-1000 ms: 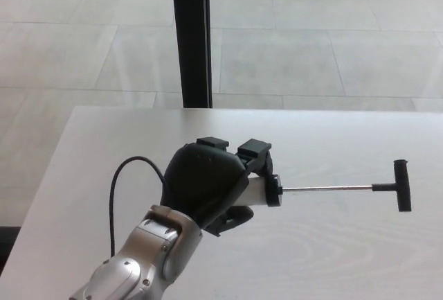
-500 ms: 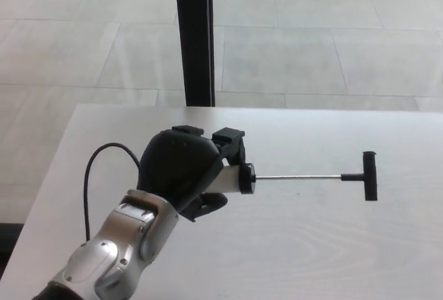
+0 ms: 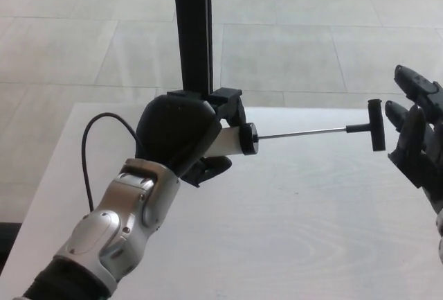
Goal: The robot uses its left hand to lift the air pump kept on the middle of the desk and use the right hand to compress the handle
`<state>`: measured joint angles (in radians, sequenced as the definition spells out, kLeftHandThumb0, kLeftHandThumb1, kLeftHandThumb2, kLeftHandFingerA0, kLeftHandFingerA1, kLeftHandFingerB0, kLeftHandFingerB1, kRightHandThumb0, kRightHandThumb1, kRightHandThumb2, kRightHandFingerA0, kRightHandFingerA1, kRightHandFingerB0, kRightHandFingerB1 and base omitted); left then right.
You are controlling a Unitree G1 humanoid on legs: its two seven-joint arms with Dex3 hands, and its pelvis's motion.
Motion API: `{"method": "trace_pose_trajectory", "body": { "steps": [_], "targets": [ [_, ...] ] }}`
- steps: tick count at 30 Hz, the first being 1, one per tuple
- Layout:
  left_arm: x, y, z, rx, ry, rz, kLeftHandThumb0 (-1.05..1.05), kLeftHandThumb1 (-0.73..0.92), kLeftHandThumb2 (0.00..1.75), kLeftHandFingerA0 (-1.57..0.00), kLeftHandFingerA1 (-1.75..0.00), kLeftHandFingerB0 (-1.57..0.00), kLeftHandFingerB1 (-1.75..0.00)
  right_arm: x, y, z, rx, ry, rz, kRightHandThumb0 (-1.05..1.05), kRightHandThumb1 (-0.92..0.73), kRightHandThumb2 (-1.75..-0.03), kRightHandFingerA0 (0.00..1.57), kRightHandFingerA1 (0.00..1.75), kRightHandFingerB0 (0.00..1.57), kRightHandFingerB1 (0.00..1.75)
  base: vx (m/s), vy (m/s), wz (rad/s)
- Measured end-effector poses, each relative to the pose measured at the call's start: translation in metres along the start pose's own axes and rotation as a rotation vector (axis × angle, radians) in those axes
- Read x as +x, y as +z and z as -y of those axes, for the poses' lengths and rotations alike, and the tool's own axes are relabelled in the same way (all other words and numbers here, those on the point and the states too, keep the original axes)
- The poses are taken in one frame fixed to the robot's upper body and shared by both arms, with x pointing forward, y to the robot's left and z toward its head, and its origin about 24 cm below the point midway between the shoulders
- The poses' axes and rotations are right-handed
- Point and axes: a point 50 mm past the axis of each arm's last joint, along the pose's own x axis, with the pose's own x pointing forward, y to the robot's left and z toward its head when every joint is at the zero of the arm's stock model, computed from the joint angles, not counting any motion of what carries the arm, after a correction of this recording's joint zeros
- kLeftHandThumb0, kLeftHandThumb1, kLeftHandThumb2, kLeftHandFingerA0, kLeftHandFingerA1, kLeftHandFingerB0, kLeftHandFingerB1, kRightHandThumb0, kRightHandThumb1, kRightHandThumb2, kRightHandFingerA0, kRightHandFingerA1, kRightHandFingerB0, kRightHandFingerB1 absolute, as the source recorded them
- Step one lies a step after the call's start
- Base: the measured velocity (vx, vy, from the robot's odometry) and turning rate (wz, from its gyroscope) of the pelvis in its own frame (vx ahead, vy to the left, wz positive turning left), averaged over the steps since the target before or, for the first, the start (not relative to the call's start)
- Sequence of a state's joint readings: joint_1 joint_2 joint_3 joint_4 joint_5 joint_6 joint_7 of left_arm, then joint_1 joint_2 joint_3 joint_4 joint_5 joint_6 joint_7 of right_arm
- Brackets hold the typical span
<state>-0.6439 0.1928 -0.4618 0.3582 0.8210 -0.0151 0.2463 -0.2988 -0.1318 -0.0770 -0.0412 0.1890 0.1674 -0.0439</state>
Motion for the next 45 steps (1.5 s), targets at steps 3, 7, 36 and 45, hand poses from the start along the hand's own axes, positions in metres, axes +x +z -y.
{"method": "trace_pose_trajectory", "body": {
  "steps": [3,7,36,45],
  "targets": [
    [0.003,0.001,-0.003,0.002,0.012,0.004,-0.19,0.53,1.10,-0.89,-1.59,-0.82,-1.33,0.000,-0.002,-0.001,-0.001,-0.004,-0.015,-0.86,-0.91,-0.85,0.06,0.31,0.08,0.25,0.00,0.000,0.00],
    [0.002,0.003,-0.001,-0.009,0.012,0.005,-0.17,0.53,1.10,-0.85,-1.63,-0.80,-1.41,0.000,-0.002,-0.003,0.010,-0.006,-0.021,-0.90,-0.88,-0.92,0.04,0.29,0.08,0.24,0.00,0.000,0.00],
    [0.002,0.015,0.012,0.003,-0.013,0.007,-0.17,0.49,1.17,-0.89,-1.75,-0.76,-1.51,-0.008,0.043,-0.050,-0.096,0.154,0.160,-0.96,-0.88,-1.30,0.02,0.13,0.04,0.17,0.00,0.000,0.00],
    [0.007,0.018,0.009,0.015,-0.005,0.017,-0.17,0.56,1.02,-0.84,-1.63,-0.79,-1.35,-0.010,0.024,-0.048,-0.079,0.131,0.092,-0.83,-0.80,-1.27,0.00,0.21,0.04,0.23,0.00,0.000,0.00]
  ]
}}
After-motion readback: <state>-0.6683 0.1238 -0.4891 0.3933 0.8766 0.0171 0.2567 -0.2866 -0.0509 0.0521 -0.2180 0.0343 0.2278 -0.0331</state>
